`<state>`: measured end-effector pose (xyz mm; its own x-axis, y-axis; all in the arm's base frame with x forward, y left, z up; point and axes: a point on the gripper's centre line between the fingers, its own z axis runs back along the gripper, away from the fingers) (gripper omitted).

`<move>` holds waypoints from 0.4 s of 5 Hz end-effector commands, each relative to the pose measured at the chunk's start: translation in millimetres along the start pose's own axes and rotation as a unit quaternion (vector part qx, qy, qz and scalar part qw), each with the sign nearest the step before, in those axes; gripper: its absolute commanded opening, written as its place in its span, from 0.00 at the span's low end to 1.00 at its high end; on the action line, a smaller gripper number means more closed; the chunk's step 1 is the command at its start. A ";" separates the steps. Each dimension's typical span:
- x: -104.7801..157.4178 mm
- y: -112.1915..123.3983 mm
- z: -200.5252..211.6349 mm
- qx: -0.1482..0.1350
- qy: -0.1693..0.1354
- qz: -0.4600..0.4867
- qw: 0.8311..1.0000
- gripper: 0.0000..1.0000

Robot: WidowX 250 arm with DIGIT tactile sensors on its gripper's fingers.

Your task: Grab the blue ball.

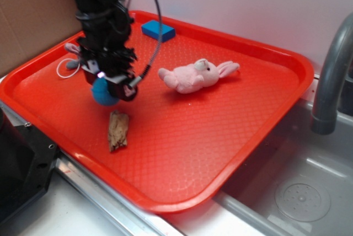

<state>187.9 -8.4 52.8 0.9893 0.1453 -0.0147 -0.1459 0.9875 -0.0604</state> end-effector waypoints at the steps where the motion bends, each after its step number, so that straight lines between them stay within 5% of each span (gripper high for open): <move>1: 3.7 31.1 92.0 0.036 -0.048 0.052 0.997 0.00; 2: 9.5 57.0 138.2 -0.003 -0.094 0.082 0.992 0.00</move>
<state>188.8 54.3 177.2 0.9417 0.3143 0.1198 -0.3075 0.9488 -0.0724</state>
